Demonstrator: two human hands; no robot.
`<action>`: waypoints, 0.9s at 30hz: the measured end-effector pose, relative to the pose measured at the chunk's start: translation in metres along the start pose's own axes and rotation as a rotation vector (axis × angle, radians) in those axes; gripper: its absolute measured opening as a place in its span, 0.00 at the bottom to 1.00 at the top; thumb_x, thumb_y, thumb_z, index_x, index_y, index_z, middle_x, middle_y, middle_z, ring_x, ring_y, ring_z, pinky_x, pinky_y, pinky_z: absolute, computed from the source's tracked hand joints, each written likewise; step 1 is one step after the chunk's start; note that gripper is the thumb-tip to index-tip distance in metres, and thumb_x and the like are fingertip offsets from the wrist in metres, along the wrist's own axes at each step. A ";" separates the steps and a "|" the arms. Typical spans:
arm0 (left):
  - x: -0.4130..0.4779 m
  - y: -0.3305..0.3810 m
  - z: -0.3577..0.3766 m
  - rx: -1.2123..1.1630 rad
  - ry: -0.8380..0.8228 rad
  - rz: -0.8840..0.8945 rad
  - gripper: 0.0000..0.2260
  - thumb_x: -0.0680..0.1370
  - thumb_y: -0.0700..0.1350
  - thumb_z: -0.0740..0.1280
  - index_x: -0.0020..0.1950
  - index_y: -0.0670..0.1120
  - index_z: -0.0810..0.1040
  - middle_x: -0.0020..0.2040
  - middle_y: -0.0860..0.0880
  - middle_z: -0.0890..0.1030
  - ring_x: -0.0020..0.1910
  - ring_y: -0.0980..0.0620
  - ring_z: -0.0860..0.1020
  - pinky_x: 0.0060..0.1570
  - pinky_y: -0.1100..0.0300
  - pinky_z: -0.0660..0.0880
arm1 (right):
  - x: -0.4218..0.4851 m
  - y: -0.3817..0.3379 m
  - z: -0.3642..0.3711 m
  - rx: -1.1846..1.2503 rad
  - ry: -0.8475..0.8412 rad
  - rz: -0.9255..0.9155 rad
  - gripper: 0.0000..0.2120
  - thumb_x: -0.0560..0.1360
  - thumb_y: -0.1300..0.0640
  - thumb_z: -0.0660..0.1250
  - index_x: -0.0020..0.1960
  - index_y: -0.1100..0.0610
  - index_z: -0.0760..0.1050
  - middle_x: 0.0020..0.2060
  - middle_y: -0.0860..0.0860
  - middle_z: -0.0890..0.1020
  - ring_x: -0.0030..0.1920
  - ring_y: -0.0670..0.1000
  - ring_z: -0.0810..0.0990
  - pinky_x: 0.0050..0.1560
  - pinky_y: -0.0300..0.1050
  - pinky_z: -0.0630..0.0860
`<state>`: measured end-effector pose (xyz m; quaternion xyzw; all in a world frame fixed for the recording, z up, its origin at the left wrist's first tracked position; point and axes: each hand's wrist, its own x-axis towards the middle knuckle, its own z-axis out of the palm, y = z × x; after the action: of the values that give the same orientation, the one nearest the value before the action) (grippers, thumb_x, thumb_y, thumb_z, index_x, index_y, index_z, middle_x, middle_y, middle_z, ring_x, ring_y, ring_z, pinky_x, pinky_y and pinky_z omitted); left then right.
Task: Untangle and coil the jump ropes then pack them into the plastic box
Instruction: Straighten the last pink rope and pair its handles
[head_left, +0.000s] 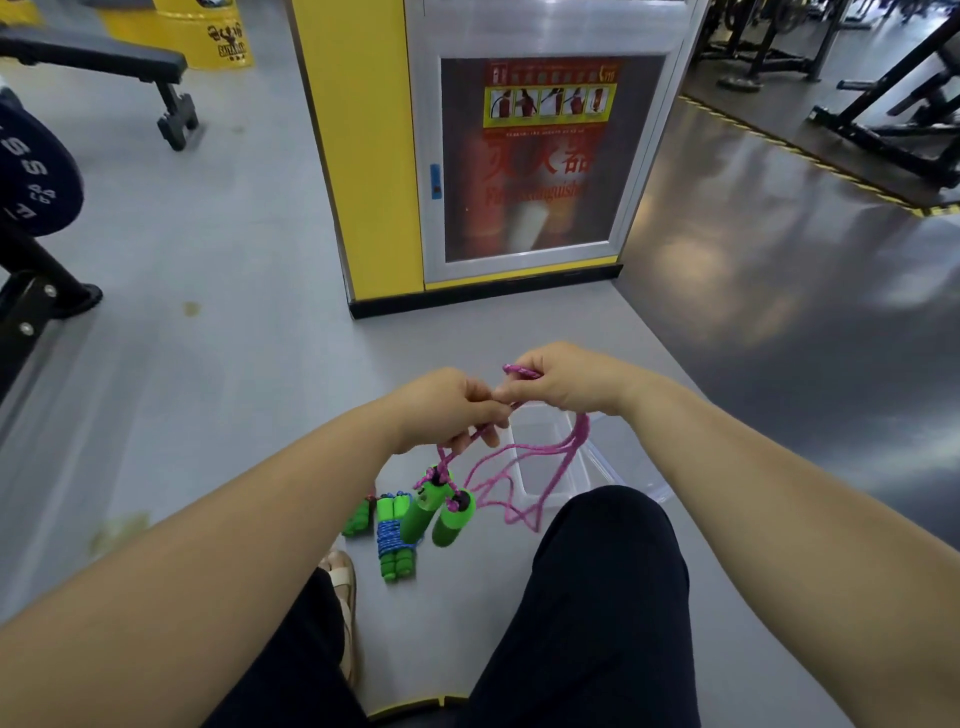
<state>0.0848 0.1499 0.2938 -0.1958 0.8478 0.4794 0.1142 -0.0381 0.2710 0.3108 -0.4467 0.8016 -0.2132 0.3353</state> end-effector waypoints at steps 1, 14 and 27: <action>-0.001 -0.004 0.000 0.042 -0.011 0.000 0.09 0.79 0.47 0.63 0.45 0.46 0.80 0.40 0.50 0.83 0.22 0.58 0.72 0.30 0.65 0.72 | 0.001 -0.001 -0.002 -0.062 0.016 -0.015 0.14 0.72 0.44 0.69 0.40 0.56 0.78 0.30 0.51 0.73 0.31 0.48 0.66 0.33 0.41 0.64; 0.000 -0.031 0.026 -0.009 0.653 0.086 0.11 0.81 0.44 0.59 0.51 0.42 0.80 0.46 0.47 0.79 0.45 0.47 0.77 0.48 0.53 0.74 | 0.021 -0.015 -0.013 -0.545 0.473 -0.375 0.15 0.71 0.45 0.69 0.44 0.58 0.80 0.37 0.50 0.72 0.39 0.49 0.70 0.35 0.44 0.62; -0.001 -0.024 -0.002 0.031 0.140 -0.022 0.06 0.78 0.46 0.65 0.46 0.45 0.80 0.41 0.50 0.84 0.23 0.57 0.73 0.24 0.66 0.68 | 0.027 0.012 -0.021 -0.335 0.569 -0.192 0.13 0.71 0.43 0.68 0.46 0.52 0.82 0.37 0.49 0.76 0.39 0.48 0.73 0.38 0.45 0.70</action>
<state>0.0967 0.1377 0.2767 -0.2363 0.8588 0.4501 0.0630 -0.0700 0.2549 0.3080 -0.4915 0.8413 -0.2251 -0.0016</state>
